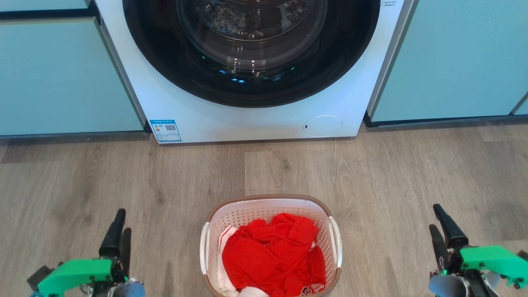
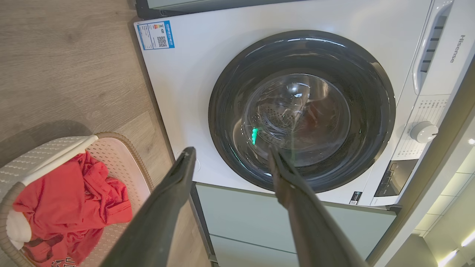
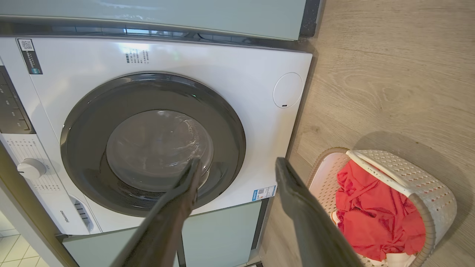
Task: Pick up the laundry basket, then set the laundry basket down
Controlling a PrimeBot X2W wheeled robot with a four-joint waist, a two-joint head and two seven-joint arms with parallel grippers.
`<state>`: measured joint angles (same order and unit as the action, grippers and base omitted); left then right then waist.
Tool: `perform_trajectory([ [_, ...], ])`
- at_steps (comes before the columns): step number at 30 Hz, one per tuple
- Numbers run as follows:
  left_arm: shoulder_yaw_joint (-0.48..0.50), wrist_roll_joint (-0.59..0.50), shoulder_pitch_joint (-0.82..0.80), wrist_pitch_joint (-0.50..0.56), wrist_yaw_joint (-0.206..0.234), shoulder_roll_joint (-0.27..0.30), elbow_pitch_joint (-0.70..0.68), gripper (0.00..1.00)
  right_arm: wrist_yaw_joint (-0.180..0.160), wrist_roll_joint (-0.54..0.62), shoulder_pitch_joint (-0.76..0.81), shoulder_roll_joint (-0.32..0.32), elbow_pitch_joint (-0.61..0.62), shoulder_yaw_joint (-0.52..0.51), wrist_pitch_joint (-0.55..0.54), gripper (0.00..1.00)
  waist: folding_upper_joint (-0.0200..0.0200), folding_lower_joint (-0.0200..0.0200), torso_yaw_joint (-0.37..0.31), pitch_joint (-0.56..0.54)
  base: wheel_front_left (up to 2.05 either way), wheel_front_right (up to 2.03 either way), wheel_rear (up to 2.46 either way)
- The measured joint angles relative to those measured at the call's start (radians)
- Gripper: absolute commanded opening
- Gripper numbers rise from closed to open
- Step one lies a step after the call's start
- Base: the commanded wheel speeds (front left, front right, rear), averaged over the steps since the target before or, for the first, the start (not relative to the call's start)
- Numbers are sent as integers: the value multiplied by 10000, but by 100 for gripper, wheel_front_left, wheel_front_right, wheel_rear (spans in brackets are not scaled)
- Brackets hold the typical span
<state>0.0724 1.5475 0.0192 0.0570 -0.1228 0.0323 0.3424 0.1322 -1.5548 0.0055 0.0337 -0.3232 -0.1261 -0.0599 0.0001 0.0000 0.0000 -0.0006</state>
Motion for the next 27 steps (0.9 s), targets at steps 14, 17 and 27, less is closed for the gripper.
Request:
perform_trajectory([
  [14, 71, -1313, -118, -389, 0, 0, -577, 100, 0, 1755, -23, 0, 650, -6, 412, 100, 0, 0, 5, -47, 0, 0, 0],
  [17, 73, -1762, -238, -481, 8, 0, -828, 100, 0, 2217, -42, 0, 848, -10, 506, 100, 0, 1, 10, -52, 0, 0, 0],
  [27, -92, -3476, -269, -771, 709, 2, -1824, 100, 0, 4142, -260, 2, 1557, -130, 748, 100, 0, 1, 72, -30, 0, 0, 0],
])
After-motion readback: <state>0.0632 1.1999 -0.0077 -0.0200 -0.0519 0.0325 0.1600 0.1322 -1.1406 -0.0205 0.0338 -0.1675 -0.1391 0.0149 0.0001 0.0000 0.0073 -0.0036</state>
